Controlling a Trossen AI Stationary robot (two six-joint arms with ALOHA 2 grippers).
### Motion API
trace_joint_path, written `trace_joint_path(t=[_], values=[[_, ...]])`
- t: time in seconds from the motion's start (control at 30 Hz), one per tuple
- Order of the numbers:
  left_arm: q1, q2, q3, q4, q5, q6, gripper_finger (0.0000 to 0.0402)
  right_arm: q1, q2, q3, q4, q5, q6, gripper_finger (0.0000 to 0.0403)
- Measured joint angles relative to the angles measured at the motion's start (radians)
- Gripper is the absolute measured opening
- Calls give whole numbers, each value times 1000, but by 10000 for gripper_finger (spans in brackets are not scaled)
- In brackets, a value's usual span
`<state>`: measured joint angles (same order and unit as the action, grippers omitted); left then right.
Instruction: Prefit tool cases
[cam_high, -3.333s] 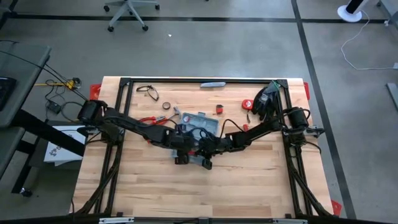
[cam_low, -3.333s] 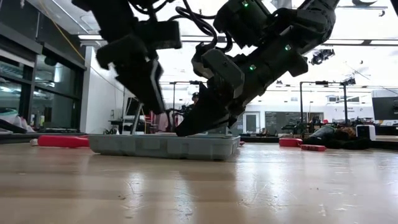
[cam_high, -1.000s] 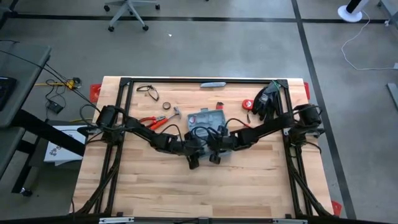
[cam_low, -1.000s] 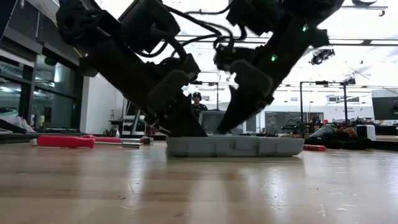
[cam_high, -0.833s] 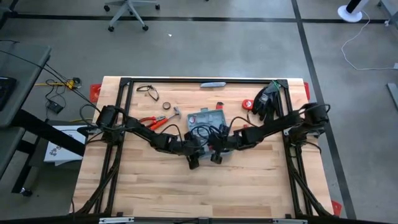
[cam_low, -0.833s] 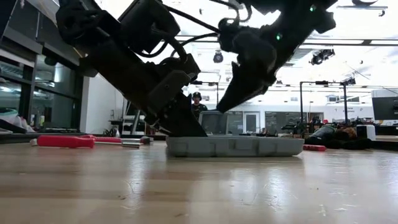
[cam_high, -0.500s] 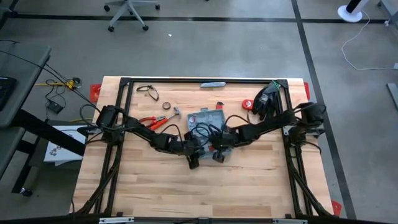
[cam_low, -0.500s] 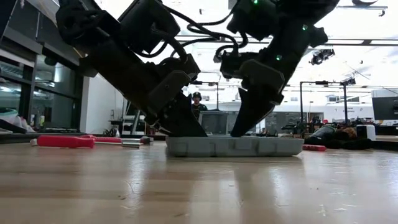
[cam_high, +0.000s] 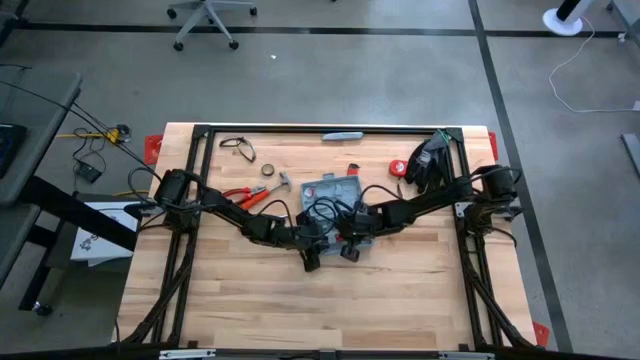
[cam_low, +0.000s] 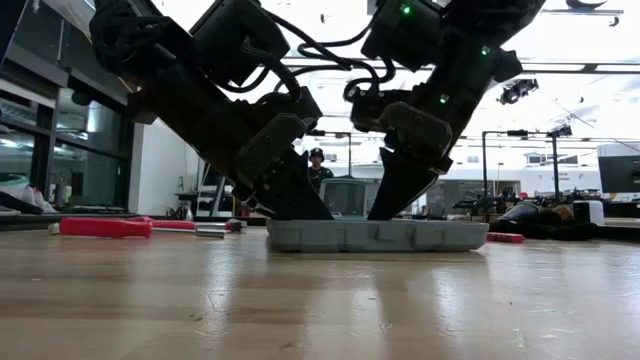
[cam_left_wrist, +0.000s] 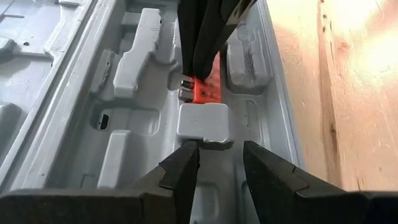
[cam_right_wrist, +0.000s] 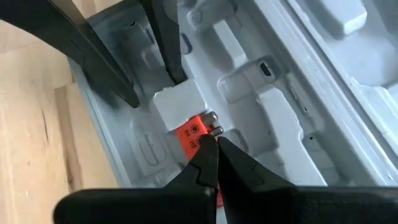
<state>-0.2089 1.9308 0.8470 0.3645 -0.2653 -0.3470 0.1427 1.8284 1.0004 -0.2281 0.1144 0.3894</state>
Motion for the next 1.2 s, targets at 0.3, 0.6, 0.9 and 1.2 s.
trace_joint_path(t=[0.3, 0.6, 0.9, 1.2], values=[[-1, 0, -1, -5, 0, 1, 122, -8, 70, 5, 20, -55, 25, 0], [-1, 0, -1, -3, 0, 1, 122, -3, 52, -2, 19, -20, 12, 0], [0, 2, 0, 4, -1, 1, 122, 17, -57, -8, -60, 65, -5, 0], [0, 2, 0, 2, -3, 1, 122, 15, -60, -6, -131, 71, 2, 0]])
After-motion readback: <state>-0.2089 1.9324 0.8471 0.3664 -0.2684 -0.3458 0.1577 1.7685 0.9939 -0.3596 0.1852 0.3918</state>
